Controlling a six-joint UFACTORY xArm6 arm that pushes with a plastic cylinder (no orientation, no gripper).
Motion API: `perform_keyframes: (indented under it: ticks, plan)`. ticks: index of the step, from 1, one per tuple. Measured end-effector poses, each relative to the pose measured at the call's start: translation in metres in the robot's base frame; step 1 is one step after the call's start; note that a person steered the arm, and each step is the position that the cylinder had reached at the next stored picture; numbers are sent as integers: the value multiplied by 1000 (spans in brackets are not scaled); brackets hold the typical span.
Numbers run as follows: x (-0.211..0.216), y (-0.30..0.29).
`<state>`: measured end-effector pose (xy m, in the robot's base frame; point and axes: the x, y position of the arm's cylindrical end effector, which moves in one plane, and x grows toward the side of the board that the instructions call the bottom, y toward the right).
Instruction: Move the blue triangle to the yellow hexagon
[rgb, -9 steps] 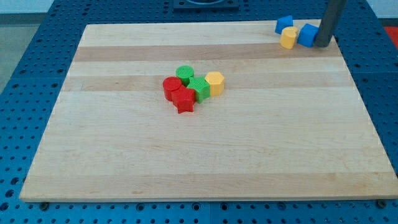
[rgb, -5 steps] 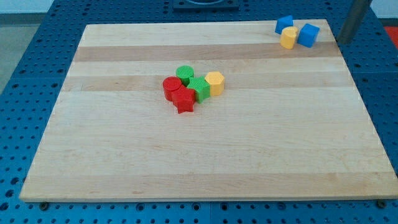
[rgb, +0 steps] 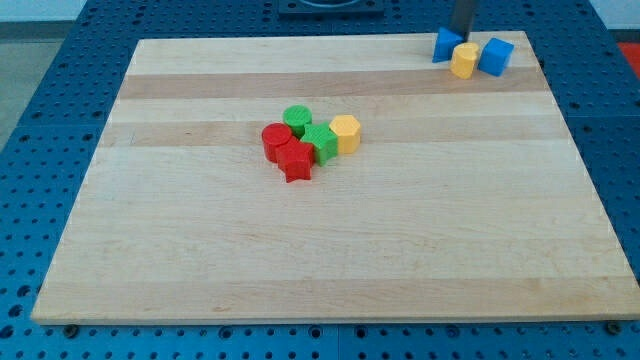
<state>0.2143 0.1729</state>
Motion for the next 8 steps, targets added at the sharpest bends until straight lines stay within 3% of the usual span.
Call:
perform_keyframes:
  ticks: [3,4,6,8]
  plan:
    - [31,-116]
    - [42,-124]
    - [2,-124]
    - [7,-95]
